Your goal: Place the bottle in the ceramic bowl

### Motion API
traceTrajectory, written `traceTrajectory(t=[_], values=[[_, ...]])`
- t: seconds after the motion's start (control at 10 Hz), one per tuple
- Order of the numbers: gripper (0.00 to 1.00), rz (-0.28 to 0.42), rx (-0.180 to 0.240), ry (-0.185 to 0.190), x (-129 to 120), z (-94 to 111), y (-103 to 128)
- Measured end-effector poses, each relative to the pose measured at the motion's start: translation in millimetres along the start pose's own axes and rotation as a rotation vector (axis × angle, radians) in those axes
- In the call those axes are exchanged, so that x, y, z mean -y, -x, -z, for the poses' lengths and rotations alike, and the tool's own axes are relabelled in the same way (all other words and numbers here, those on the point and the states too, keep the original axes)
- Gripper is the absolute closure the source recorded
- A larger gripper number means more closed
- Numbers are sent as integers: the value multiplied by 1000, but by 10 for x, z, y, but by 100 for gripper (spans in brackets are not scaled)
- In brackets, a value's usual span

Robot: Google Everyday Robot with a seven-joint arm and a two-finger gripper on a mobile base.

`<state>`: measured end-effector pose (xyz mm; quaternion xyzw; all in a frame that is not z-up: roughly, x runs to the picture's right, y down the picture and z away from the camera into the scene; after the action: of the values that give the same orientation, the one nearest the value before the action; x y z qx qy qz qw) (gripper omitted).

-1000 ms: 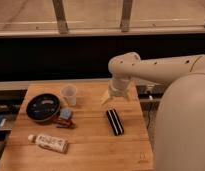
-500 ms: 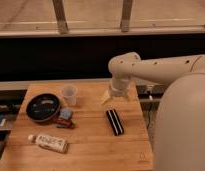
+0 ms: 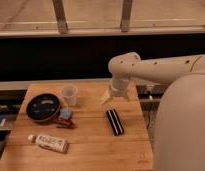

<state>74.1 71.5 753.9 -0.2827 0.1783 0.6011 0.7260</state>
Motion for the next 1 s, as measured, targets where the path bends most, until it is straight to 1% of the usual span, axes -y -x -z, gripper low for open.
traceTrajectory(t=[0.5, 0.6, 0.7, 0.8, 0.9, 1.0], values=[[20, 1, 1, 0, -1, 2, 4], [20, 4, 0, 2, -6, 7, 10], [20, 22, -7, 1, -22, 16, 5], [20, 66, -15, 3, -122, 20, 11], [20, 129, -24, 11, -324, 4, 50], [20, 174, -30, 16, -494, -9, 82]])
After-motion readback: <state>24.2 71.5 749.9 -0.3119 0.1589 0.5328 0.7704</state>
